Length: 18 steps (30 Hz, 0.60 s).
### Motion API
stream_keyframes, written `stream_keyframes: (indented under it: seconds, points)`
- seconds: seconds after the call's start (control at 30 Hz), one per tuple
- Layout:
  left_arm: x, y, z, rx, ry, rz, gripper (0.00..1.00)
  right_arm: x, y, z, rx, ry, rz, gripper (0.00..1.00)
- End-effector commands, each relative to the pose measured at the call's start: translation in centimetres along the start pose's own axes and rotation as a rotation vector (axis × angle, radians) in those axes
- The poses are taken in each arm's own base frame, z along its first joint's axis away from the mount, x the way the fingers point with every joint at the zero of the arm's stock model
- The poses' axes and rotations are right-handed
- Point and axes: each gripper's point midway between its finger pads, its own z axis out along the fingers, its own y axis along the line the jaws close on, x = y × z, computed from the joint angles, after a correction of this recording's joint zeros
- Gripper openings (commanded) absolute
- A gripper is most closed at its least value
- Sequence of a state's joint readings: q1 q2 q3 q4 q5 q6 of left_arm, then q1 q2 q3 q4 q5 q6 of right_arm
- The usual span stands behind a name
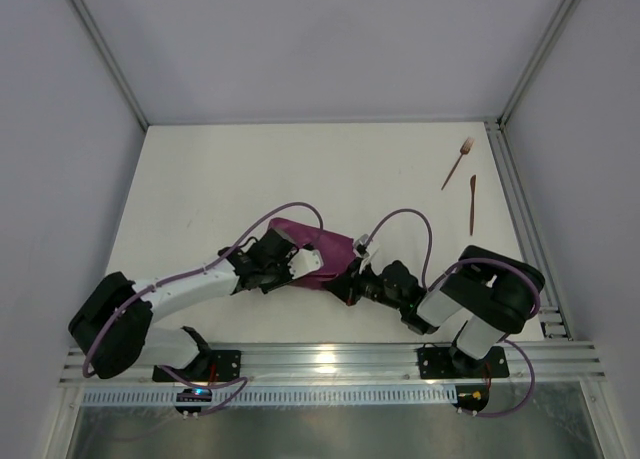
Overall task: Fold the napkin into a case and place the utensils inside
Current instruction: Pick up the lower triangle-folded napkin from the center of the board.
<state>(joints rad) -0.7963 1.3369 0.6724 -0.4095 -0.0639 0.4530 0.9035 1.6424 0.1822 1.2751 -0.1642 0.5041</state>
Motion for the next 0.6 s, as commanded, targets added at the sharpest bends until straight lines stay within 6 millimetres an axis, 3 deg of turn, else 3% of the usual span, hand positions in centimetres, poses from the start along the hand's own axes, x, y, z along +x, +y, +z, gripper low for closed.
stream_keyframes:
  seconds: [0.0,0.27,0.47,0.57]
  points:
    - [0.3,1.3,-1.2,-0.072,0.006,-0.007,0.35,-2.5,1.4,-0.1,-0.06,-0.087,-0.006,0.03]
    - [2.7,0.9,-2.1,-0.034,0.054,-0.038,0.34,-2.0,1.1,-0.6,-0.056,-0.053,-0.003,0.03]
    - [3.7,1.1,-2.6,-0.026,0.073,-0.067,0.28,-1.3,0.8,-0.8,-0.047,-0.02,-0.009,0.03]
    - [4.2,1.0,-2.7,-0.02,0.083,-0.074,0.2,-0.7,0.7,-1.0,-0.047,-0.003,-0.006,0.03]
